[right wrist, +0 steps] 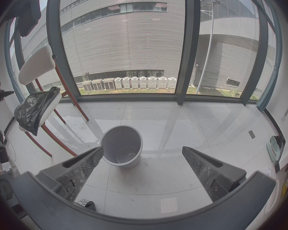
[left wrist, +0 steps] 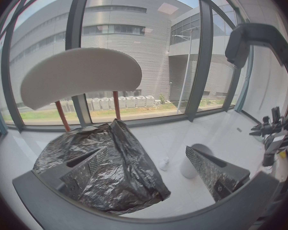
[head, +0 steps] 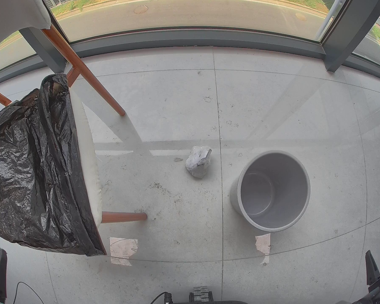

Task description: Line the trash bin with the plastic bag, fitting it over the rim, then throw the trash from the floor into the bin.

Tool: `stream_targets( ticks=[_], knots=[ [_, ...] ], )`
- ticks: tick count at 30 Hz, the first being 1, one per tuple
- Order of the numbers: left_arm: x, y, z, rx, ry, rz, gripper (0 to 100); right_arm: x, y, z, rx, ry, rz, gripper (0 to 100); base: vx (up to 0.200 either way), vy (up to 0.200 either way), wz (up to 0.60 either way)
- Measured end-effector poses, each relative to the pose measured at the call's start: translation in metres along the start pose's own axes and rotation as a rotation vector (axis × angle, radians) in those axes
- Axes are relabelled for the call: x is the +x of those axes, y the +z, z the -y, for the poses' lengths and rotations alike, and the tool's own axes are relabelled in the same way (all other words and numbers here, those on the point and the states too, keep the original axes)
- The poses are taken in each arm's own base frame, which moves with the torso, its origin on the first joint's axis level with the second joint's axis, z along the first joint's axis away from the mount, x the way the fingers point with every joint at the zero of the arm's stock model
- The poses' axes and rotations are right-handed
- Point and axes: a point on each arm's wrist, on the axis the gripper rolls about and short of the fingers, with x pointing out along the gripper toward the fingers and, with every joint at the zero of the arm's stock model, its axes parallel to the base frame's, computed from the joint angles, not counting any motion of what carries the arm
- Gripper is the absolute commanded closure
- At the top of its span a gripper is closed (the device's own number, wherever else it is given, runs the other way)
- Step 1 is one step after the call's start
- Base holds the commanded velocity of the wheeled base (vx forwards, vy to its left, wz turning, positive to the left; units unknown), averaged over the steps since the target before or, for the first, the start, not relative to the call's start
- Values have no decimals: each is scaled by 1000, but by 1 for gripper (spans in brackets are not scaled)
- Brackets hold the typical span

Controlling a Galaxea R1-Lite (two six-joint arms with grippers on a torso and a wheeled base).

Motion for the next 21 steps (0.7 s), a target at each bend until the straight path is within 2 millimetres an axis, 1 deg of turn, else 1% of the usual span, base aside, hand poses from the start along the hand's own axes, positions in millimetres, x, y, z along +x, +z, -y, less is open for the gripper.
stream_targets(
  ticks=[2, 6, 9, 11, 13, 16, 19, 21],
  knots=[
    [10, 9, -3, -25, -24, -31, 0, 0, 0, 0, 0, 0, 0, 0, 0, 0, 0],
    [42, 30, -14, -88, -73, -117, 0, 0, 0, 0, 1, 0, 0, 0, 0, 0, 0],
    [70, 41, -24, -133, -102, -180, 0, 0, 0, 0, 2, 0, 1, 0, 0, 0, 0],
    [93, 45, -31, -171, -128, -232, 0, 0, 0, 0, 3, 0, 1, 0, 0, 0, 0],
    [110, 47, -35, -203, -150, -269, 0, 0, 0, 0, 4, 0, 1, 0, 0, 0, 0],
    [139, 44, -39, -266, -174, -338, 0, 0, 0, 0, 6, -1, 1, 0, 0, 0, 0],
    [162, 36, -41, -295, -119, -407, 0, 0, 0, 0, 7, -1, 1, 0, 0, 0, 0],
    [174, 31, -41, -297, -62, -444, 0, 0, 0, 0, 7, -1, 1, 0, 0, 0, 0]
  ],
)
